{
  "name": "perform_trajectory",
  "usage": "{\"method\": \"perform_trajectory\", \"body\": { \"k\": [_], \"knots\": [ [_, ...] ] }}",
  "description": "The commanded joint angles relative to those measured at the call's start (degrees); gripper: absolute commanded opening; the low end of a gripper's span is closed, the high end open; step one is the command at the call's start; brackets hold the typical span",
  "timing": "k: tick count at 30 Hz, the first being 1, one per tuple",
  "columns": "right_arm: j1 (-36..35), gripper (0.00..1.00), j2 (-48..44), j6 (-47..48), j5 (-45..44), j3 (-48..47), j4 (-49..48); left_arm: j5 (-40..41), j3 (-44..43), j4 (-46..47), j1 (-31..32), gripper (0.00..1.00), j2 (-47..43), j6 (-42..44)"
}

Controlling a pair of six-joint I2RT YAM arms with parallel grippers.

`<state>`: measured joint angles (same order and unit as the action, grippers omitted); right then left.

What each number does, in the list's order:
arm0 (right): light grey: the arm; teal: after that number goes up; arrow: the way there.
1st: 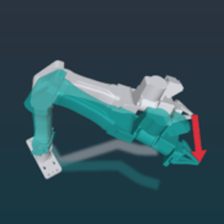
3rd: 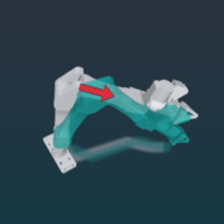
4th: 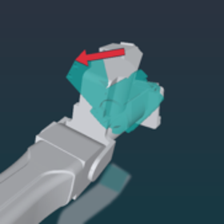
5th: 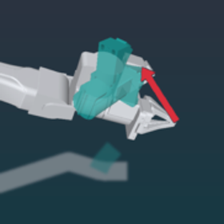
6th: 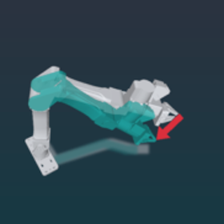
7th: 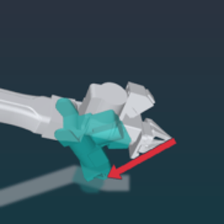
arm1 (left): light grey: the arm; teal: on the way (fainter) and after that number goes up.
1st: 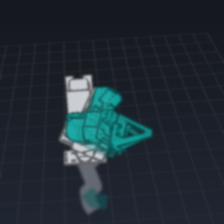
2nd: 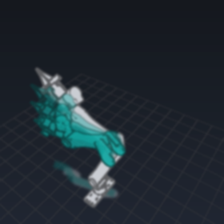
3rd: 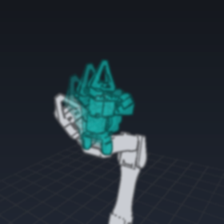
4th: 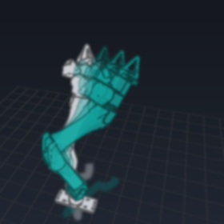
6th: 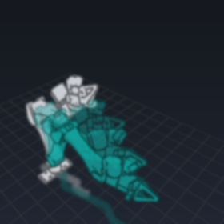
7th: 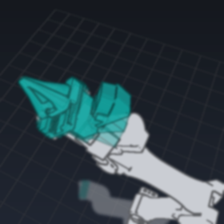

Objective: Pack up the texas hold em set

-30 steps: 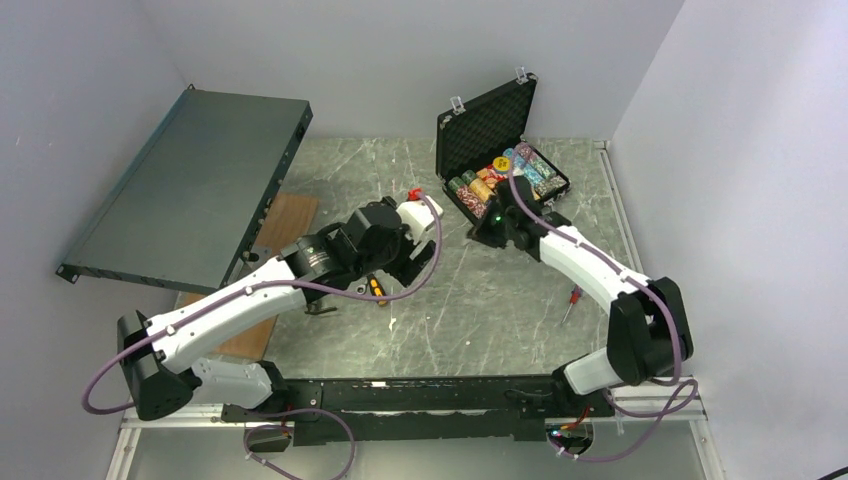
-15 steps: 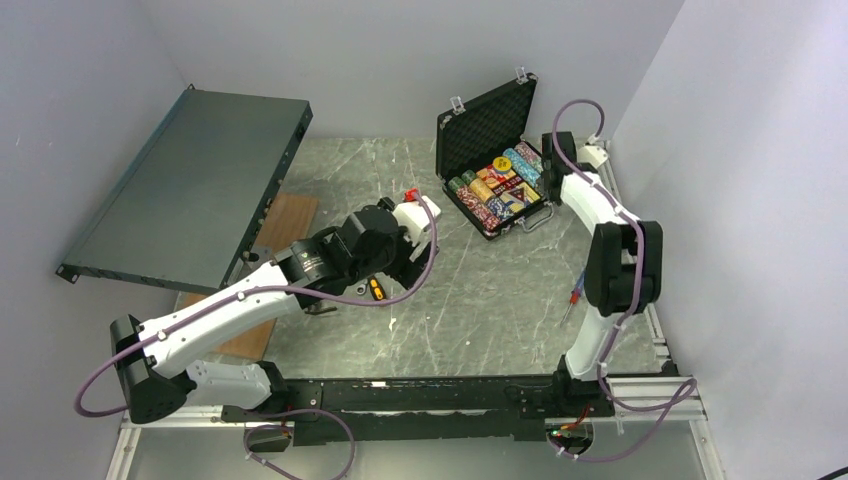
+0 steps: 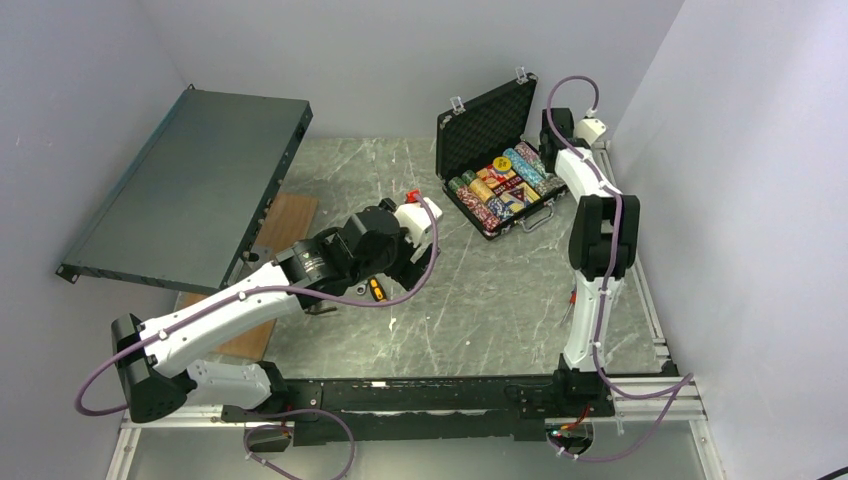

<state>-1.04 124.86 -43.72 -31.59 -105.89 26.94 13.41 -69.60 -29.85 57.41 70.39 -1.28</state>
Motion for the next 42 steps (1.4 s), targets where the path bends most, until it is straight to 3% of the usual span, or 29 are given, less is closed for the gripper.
{"method": "perform_trajectory", "body": {
  "k": [1,18,21,22,28,36,40,42],
  "knots": [
    [0.7,0.00,1.8,1.0,-1.5,-3.9,-0.4,-0.1,-0.5,0.8,0.3,0.88,0.4,-0.3],
    [0.8,0.00,6.8,2.1,-0.3,-5.1,-3.5,0.8,-0.4,0.8,0.3,0.89,1.2,0.2],
    [0.8,0.29,7.4,4.8,1.5,-6.0,-3.8,0.8,-0.3,0.9,0.2,0.89,1.4,0.1],
    [0.8,0.33,6.9,5.7,2.3,-5.6,-4.4,0.9,-0.3,0.8,0.2,0.89,1.4,0.1],
    [0.8,0.43,1.9,9.4,4.6,-0.1,-5.1,0.2,-0.6,0.5,0.2,0.89,1.5,-0.1],
    [2.0,0.43,-5.6,15.4,9.1,7.2,-5.4,1.7,-0.7,0.2,0.2,0.89,2.2,-0.1],
    [1.9,0.56,-12.0,18.9,14.9,14.9,-9.6,1.8,-0.5,0.6,0.3,0.89,2.0,-0.1],
    [2.0,0.57,-14.7,21.4,17.0,17.7,-11.4,2.2,-0.4,0.7,0.3,0.89,2.0,0.0]
  ]
}}
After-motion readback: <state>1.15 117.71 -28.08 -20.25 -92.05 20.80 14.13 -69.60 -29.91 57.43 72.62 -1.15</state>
